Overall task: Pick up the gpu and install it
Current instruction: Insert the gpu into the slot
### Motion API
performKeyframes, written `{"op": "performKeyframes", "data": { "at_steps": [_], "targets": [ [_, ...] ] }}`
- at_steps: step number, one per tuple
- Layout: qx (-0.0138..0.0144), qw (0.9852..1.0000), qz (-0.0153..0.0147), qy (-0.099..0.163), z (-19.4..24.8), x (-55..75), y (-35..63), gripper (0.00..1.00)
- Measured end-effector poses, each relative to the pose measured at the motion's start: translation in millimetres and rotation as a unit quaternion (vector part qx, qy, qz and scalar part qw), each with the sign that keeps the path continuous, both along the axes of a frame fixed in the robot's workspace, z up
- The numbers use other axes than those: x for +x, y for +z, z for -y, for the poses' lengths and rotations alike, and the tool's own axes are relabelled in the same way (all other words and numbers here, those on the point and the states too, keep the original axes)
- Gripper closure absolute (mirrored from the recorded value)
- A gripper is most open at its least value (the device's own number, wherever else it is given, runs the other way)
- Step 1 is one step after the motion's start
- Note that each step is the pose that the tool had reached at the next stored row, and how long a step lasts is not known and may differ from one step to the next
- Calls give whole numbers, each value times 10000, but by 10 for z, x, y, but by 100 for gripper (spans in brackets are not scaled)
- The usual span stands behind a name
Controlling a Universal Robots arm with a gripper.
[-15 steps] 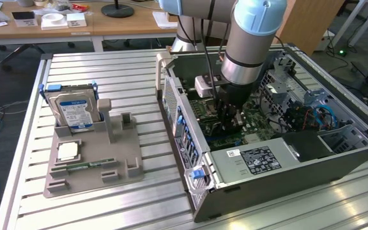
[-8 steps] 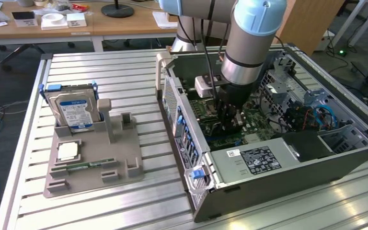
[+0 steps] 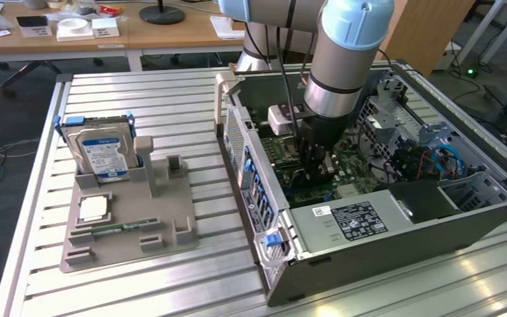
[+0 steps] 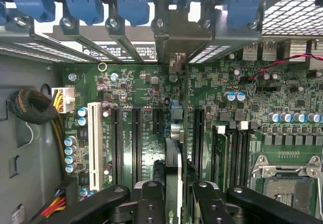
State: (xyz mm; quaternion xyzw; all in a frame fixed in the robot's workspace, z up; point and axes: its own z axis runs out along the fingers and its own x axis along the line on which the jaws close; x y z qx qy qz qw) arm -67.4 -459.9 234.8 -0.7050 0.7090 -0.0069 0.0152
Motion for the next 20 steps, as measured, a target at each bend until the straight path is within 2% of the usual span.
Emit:
{"op": "performKeyframes", "data": {
  "at_steps": [12, 13, 14, 16, 18, 19, 20],
  "targets": [
    [5, 10000, 2, -3, -1, -4, -5, 73],
    [5, 10000, 2, -3, -1, -3, -5, 67],
    [2, 10000, 1, -2, -1, -2, -2, 67],
    [1, 10000, 0, -1, 0, -1, -1, 55],
    [1, 10000, 0, -1, 0, -1, -1, 55],
    [1, 10000, 0, -1, 0, -1, -1, 49],
    [1, 10000, 0, -1, 0, -1, -1, 49]
  ]
}}
